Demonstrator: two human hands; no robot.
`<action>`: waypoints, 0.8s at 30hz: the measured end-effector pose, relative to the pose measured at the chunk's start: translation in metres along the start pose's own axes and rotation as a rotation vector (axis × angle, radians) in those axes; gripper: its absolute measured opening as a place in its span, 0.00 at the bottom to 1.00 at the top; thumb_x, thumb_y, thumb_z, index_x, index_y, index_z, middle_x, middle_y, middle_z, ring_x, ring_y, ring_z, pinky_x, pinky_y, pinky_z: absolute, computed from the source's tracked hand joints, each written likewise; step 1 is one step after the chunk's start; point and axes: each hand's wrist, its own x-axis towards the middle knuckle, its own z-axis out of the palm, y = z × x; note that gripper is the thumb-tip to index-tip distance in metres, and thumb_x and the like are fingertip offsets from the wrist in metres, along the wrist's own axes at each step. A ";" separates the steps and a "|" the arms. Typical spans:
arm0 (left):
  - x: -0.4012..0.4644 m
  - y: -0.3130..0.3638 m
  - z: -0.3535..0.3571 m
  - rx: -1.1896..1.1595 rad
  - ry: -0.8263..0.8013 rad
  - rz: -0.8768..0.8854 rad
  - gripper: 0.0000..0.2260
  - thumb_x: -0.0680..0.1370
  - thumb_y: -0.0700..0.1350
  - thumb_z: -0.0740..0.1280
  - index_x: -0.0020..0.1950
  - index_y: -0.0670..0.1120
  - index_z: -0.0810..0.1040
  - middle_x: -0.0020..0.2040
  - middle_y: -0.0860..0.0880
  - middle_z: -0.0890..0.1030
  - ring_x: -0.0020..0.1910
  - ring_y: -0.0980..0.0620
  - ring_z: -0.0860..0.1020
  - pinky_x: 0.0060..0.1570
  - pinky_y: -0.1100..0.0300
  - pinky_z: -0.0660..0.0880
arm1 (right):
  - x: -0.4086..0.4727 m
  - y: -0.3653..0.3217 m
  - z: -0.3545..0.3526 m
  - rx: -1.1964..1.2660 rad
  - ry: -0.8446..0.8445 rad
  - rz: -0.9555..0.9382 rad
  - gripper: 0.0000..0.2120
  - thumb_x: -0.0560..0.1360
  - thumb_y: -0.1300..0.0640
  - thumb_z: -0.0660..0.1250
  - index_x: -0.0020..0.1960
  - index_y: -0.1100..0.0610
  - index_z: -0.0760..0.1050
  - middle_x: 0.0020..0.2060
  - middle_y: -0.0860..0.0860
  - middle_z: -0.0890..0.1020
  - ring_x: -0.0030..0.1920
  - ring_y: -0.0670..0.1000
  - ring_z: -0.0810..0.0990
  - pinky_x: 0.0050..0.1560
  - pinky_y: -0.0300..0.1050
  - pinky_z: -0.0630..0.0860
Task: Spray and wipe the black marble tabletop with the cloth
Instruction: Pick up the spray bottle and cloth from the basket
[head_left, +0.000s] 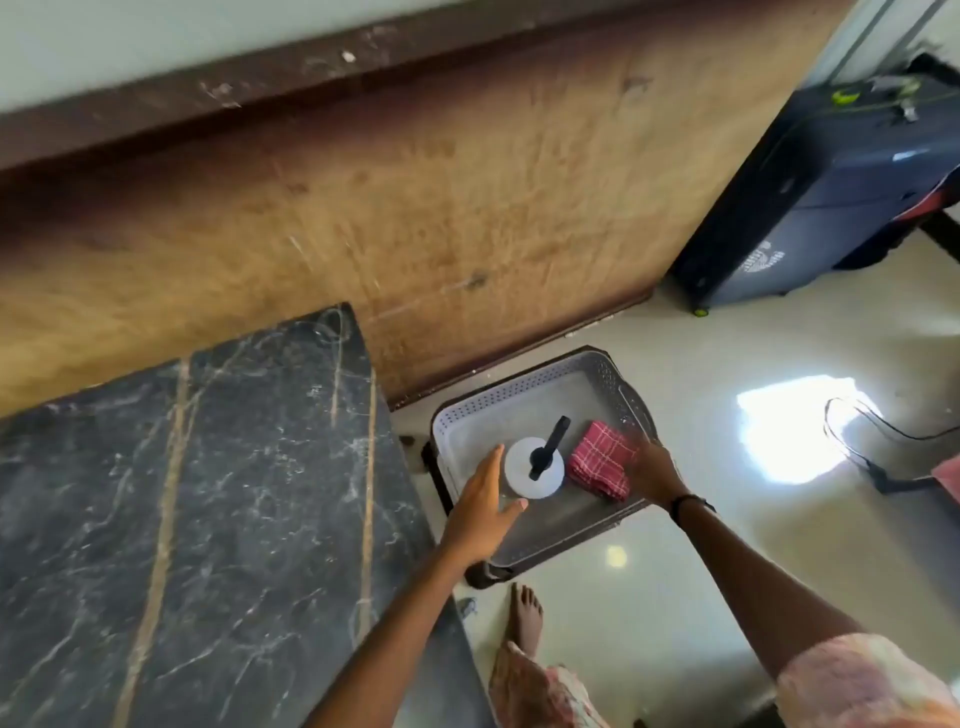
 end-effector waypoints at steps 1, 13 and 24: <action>0.014 -0.001 0.006 0.015 0.022 0.010 0.38 0.76 0.46 0.69 0.78 0.47 0.49 0.79 0.48 0.53 0.77 0.49 0.53 0.73 0.53 0.58 | 0.010 0.004 0.001 -0.044 -0.020 -0.017 0.27 0.75 0.64 0.63 0.73 0.57 0.62 0.66 0.60 0.74 0.63 0.62 0.75 0.61 0.58 0.73; 0.115 -0.035 0.044 0.184 -0.016 0.245 0.43 0.67 0.57 0.74 0.76 0.54 0.56 0.75 0.54 0.64 0.75 0.50 0.60 0.73 0.50 0.55 | 0.079 0.020 0.026 -0.330 -0.088 -0.145 0.22 0.76 0.64 0.60 0.69 0.61 0.63 0.62 0.61 0.71 0.60 0.62 0.74 0.55 0.60 0.76; 0.117 -0.023 0.050 -0.182 -0.090 0.130 0.33 0.70 0.63 0.69 0.72 0.65 0.60 0.50 0.62 0.83 0.56 0.61 0.78 0.65 0.52 0.71 | 0.071 0.023 0.018 -0.042 -0.103 -0.213 0.15 0.71 0.67 0.65 0.58 0.62 0.74 0.49 0.61 0.79 0.44 0.63 0.80 0.46 0.57 0.78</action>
